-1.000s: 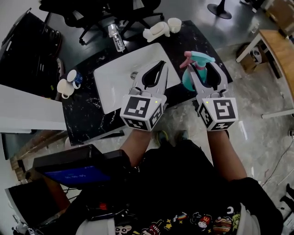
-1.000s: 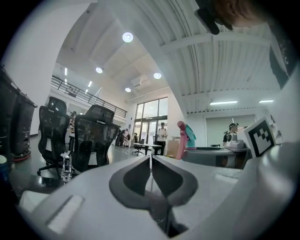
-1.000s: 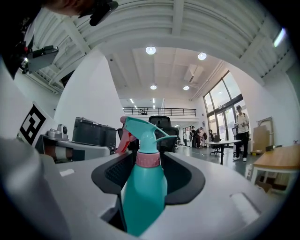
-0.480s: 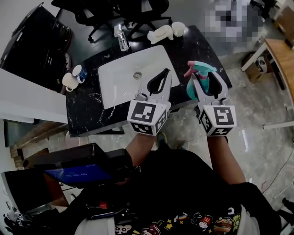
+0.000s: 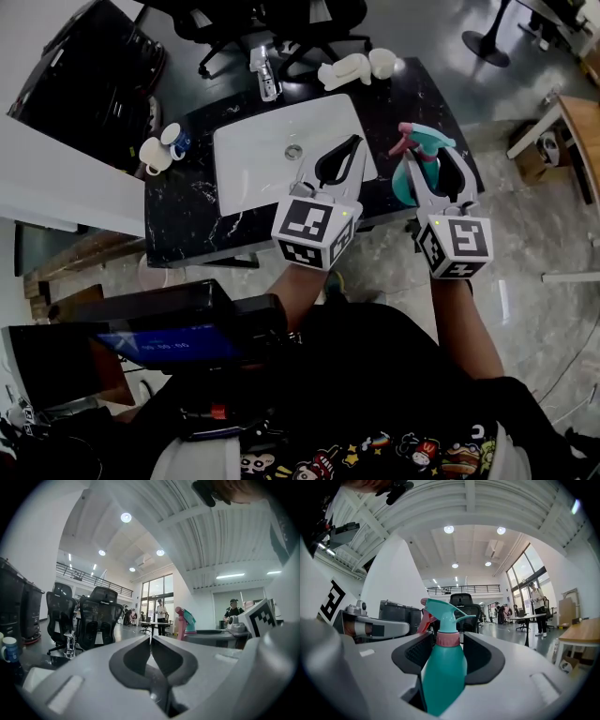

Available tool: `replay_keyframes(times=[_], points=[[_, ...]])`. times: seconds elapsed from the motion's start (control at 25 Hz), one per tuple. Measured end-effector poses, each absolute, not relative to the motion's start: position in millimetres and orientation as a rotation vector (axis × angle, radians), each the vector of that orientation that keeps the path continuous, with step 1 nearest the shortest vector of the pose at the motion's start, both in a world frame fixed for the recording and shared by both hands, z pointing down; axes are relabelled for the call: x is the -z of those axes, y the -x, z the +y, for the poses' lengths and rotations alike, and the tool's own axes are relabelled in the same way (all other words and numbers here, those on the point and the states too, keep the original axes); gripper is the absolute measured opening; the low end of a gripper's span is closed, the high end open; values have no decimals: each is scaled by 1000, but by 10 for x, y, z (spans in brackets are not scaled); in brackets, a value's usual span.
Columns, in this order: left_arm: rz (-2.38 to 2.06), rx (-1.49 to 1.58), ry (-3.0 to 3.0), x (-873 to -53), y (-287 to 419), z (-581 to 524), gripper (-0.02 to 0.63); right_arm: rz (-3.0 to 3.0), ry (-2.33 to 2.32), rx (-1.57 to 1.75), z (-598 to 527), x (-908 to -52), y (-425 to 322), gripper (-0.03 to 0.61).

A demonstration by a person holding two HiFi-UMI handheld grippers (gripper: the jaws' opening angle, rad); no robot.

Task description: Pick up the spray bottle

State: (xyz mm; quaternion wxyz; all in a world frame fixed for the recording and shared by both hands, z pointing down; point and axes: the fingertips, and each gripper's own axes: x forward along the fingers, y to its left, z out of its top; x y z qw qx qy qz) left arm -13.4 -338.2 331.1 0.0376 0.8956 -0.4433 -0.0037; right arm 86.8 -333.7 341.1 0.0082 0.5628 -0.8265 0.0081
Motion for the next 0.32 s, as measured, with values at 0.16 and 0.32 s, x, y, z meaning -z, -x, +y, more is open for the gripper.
replay_keyframes(times=[0.16,0.32], points=[[-1370,13,-2748,-3293,132,-3416,5,-2590,-1756,-20,-3387,-3402,-875,225],[-1372,11,-2745,-3290,124,-3451,5,-2592,-1759,-17,-3429,-3390,-890,225]])
